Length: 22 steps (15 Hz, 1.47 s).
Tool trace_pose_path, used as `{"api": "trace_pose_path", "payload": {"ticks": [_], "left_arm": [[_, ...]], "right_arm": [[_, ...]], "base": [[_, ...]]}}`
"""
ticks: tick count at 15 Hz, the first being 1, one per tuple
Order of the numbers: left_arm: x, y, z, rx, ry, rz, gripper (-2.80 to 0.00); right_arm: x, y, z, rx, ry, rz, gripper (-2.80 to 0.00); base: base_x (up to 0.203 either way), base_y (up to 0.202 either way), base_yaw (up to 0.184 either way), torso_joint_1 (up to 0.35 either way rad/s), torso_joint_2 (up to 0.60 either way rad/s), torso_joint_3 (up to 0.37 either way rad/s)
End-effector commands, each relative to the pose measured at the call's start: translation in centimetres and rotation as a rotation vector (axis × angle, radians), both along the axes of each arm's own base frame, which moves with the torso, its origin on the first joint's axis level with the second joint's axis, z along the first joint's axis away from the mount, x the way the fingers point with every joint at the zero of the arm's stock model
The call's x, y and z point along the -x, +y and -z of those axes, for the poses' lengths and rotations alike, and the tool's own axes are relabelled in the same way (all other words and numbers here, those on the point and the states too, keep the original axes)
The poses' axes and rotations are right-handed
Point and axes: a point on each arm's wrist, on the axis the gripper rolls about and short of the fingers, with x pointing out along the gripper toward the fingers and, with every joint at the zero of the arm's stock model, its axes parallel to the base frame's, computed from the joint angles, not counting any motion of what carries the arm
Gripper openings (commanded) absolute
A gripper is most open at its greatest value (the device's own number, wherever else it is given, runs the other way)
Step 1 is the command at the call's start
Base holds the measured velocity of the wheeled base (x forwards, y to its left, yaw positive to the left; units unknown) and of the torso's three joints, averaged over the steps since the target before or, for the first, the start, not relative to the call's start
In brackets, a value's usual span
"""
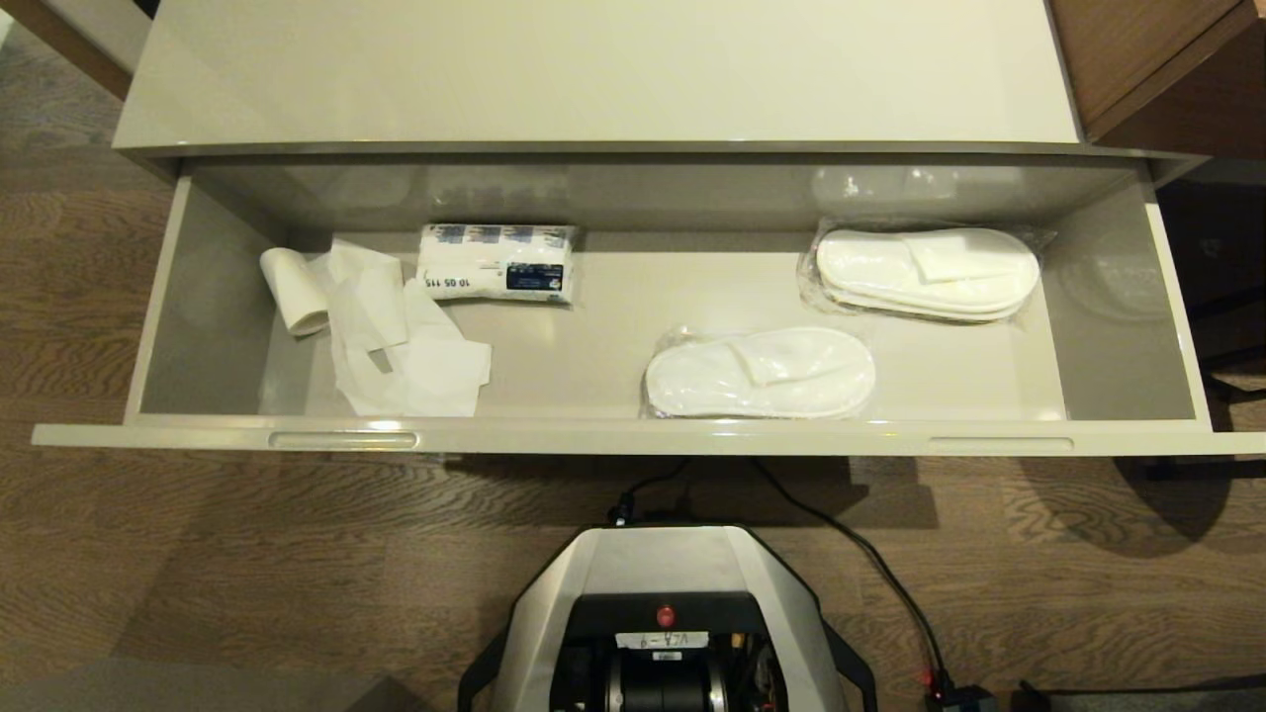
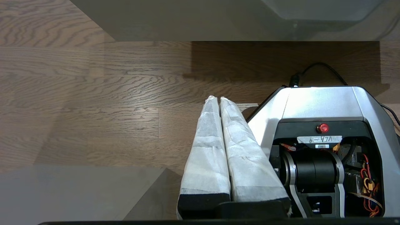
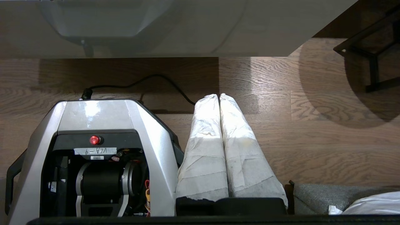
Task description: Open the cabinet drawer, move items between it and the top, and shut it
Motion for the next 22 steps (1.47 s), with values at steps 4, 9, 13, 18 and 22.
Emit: {"api": "trace_pose_path", "payload": {"ticks": [4, 9, 13, 18, 22], "left_arm": [[-0.01, 0.0, 0.0, 0.0, 0.002, -0.001, -2.8], [-0.01, 0.0, 0.0, 0.0, 0.002, -0.001, -2.8], [-0.01, 0.0, 0.0, 0.0, 0.002, -0.001, -2.8], [-0.01, 0.0, 0.0, 0.0, 0.002, -0.001, -2.8], [-0.01, 0.0, 0.0, 0.0, 0.002, -0.001, -2.8]], "right_arm": [[-0.02, 0.0, 0.04, 0.0, 0.002, -0.002, -2.8], [-0.02, 0.0, 0.04, 0.0, 0.002, 0.0, -2.8], [-0.02, 0.0, 0.04, 0.0, 0.002, -0.002, -2.8], [-0.02, 0.0, 0.04, 0.0, 0.002, -0.002, -2.8], [-0.02, 0.0, 0.04, 0.0, 0.002, -0.002, -2.8]], "base": [[0.0, 0.0, 0.0, 0.0, 0.0, 0.0], [0.0, 0.0, 0.0, 0.0, 0.0, 0.0], [0.0, 0.0, 0.0, 0.0, 0.0, 0.0], [0.0, 0.0, 0.0, 0.0, 0.0, 0.0], [0.0, 0.0, 0.0, 0.0, 0.0, 0.0]]}}
